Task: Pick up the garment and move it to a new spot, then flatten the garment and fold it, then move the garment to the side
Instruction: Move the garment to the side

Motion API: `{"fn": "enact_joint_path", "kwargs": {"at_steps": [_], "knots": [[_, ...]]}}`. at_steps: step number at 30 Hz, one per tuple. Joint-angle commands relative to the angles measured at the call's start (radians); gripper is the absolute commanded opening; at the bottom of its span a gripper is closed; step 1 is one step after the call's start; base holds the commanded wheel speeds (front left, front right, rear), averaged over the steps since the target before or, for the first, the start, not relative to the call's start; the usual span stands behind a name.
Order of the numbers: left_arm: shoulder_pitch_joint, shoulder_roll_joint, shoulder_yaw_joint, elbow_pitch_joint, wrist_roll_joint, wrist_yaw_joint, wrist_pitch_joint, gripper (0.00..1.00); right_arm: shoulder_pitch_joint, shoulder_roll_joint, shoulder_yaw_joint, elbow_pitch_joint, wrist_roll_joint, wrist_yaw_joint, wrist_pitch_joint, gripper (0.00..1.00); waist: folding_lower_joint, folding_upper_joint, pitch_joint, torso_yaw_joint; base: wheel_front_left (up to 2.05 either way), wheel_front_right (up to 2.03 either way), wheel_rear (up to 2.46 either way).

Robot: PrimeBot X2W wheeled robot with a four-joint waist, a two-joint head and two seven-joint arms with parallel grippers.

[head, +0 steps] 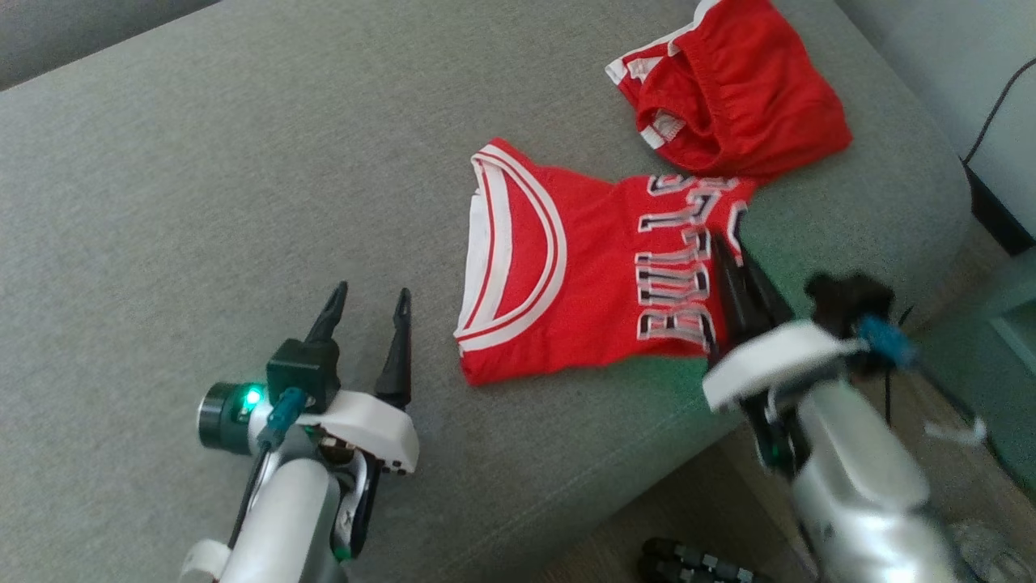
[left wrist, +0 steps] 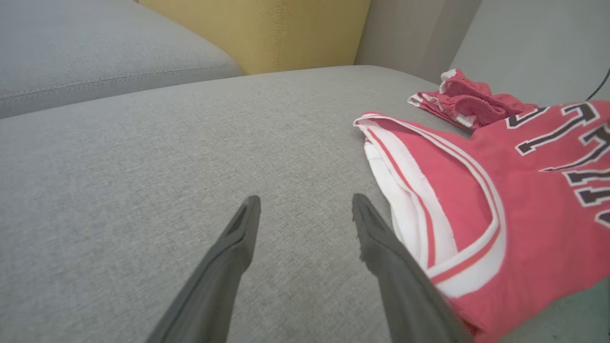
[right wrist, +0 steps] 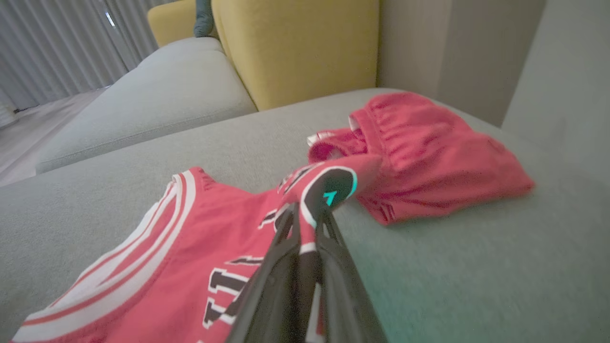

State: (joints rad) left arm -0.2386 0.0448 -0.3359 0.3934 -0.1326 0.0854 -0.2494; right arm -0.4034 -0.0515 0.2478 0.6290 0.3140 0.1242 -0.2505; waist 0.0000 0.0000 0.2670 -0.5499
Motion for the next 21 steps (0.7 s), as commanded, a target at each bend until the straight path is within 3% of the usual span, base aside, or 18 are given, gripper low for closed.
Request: {"fn": "enact_joint_path", "kwargs": {"at_steps": [1, 8, 15, 21], "knots": [[-0.016, 0.005, 0.040, -0.031, 0.009, 0.005, -0.012, 1.00, -0.080, -0.001, 0.019, -0.020, -0.031, 0.007, -0.008, 0.00, 0.0000, 0.0000, 0.001, 0.003, 0.00, 0.00, 0.00], [-0.009, 0.005, 0.034, -0.047, 0.012, 0.000, -0.012, 1.00, -0.327, -0.139, -0.007, 0.092, -0.202, 0.007, 0.041, 0.00, 0.0000, 0.0000, 0.027, 0.101, 0.00, 0.00, 0.00], [-0.016, 0.005, 0.018, -0.055, 0.001, 0.001, -0.012, 1.00, -0.454, -0.262, -0.071, 0.201, -0.293, 0.007, 0.075, 0.00, 0.0000, 0.0000, 0.047, 0.160, 0.00, 0.00, 0.00], [-0.019, 0.005, 0.013, -0.057, 0.004, 0.001, -0.012, 1.00, -0.529, -0.323, -0.129, 0.260, -0.357, 0.007, 0.060, 0.00, 0.0000, 0.0000, 0.059, 0.186, 0.00, 0.00, 0.00]]}}
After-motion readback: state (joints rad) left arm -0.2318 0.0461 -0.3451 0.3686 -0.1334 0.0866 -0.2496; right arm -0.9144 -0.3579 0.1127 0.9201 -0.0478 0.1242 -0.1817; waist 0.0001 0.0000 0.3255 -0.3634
